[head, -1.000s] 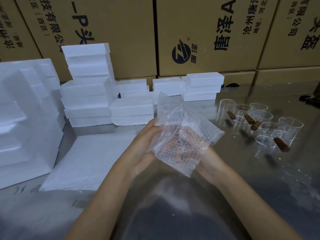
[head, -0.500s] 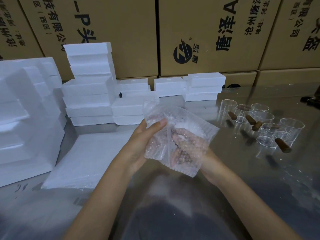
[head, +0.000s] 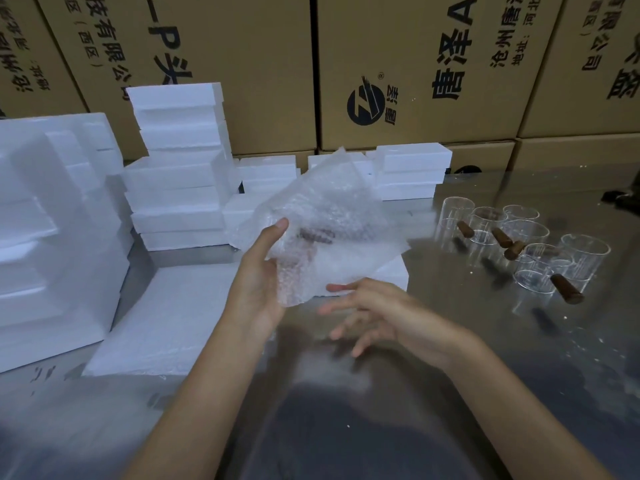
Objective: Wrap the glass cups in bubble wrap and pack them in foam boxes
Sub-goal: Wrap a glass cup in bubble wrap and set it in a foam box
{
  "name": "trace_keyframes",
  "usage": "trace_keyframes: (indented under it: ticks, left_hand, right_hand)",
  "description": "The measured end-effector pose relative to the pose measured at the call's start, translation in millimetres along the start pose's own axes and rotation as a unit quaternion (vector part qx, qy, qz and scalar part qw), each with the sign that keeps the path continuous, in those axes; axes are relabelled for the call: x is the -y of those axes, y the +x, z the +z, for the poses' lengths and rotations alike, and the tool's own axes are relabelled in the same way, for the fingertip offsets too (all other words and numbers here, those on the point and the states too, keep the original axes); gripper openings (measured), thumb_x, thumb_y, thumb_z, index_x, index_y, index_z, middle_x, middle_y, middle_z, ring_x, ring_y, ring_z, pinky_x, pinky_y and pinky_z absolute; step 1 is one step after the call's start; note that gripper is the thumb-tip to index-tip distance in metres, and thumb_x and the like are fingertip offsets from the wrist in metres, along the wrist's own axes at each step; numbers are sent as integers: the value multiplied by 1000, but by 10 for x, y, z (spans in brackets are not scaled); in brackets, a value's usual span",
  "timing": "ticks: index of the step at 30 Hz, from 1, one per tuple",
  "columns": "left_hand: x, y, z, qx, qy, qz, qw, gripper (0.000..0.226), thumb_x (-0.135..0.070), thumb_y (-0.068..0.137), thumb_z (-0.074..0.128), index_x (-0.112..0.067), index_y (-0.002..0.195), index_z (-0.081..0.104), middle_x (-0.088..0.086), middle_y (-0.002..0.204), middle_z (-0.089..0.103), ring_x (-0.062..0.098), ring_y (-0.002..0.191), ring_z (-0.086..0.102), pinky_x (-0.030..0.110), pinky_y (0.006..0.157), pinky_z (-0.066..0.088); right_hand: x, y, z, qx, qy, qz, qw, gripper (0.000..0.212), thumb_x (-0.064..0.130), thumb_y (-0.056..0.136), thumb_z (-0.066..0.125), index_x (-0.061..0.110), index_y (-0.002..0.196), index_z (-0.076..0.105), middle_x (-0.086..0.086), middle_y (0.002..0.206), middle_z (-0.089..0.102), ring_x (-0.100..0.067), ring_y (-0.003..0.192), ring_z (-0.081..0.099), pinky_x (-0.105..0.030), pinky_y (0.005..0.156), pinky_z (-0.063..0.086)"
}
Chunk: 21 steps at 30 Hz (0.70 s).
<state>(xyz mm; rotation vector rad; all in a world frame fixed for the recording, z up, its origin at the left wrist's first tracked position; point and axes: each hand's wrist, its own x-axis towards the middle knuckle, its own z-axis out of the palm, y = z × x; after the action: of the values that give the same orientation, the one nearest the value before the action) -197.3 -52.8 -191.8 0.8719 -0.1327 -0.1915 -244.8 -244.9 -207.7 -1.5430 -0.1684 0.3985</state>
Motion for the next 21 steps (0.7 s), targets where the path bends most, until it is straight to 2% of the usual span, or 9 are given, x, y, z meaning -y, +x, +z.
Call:
trace_keyframes:
  ticks: [2, 5, 8, 10, 12, 14, 16, 19, 21]
  left_hand:
    - [45, 18, 19, 25, 31, -27, 999, 35, -36, 82, 76, -18, 112, 75, 10, 120, 70, 29, 109, 68, 40, 92, 54]
    - [100, 48, 37, 93, 24, -28, 995, 39, -21, 86, 72, -10, 123, 69, 17, 130, 63, 33, 121, 61, 41, 99, 51]
    - [177, 51, 47, 101, 76, -21, 992, 46, -9, 78, 76, -9, 124, 68, 18, 131, 63, 32, 121, 61, 45, 102, 50]
    - [204, 28, 31, 99, 147, -32, 984, 61, -7, 73, 77, -9, 132, 59, 21, 130, 62, 35, 119, 62, 53, 106, 46]
    - [188, 0, 3, 113, 201, -59, 971, 68, -6, 70, 79, -18, 133, 56, 15, 127, 65, 31, 117, 64, 47, 99, 53]
    - [163, -32, -8, 121, 283, -62, 949, 65, -7, 69, 83, -30, 126, 58, -3, 121, 70, 18, 110, 68, 25, 83, 57]
    - [153, -56, 2, 115, 361, -44, 925, 63, -10, 70, 85, -35, 121, 59, -17, 113, 70, 3, 103, 69, 10, 74, 52]
    - [136, -60, 14, 114, 438, -25, 891, 64, -13, 70, 87, -37, 121, 56, -14, 115, 69, 2, 102, 68, 20, 86, 53]
    - [122, -72, 26, 134, 480, -34, 866, 68, -16, 69, 86, -37, 125, 54, -11, 117, 69, 9, 107, 68, 34, 98, 52]
  right_hand:
    - [-22, 50, 81, -60, 50, -43, 996, 41, 37, 87, 72, 13, 119, 66, -6, 118, 73, -27, 97, 72, -39, 71, 58]
    - [33, 146, -38, -215, 142, -103, 961, 24, 24, 99, 58, 8, 115, 68, -12, 114, 74, -27, 99, 70, -30, 69, 56]
    - [72, 137, -201, -252, 202, -121, 939, 20, 22, 99, 58, 9, 111, 65, -11, 105, 73, -31, 103, 69, -35, 82, 55]
    - [84, 120, -244, -276, 193, -120, 934, 27, 24, 96, 63, 6, 116, 66, -12, 113, 73, -30, 107, 69, -44, 97, 53]
    - [84, 105, -254, -309, 169, -130, 927, 29, 26, 93, 68, 5, 113, 70, -11, 114, 74, -28, 109, 69, -48, 104, 50]
    - [71, 98, -257, -330, 136, -147, 923, 20, 27, 91, 71, 8, 99, 72, -6, 105, 76, -24, 104, 70, -39, 99, 53]
    - [56, 100, -267, -343, 95, -176, 918, 20, 27, 91, 71, 9, 82, 68, -2, 86, 72, -14, 85, 68, -22, 77, 55]
    - [40, 110, -253, -349, 22, -220, 911, 34, 24, 95, 67, -8, 85, 60, 2, 75, 64, -7, 75, 61, -18, 71, 47]
    - [39, 113, -230, -331, -37, -242, 911, 22, 17, 96, 64, -3, 87, 66, 10, 72, 69, -3, 73, 63, -16, 73, 48]
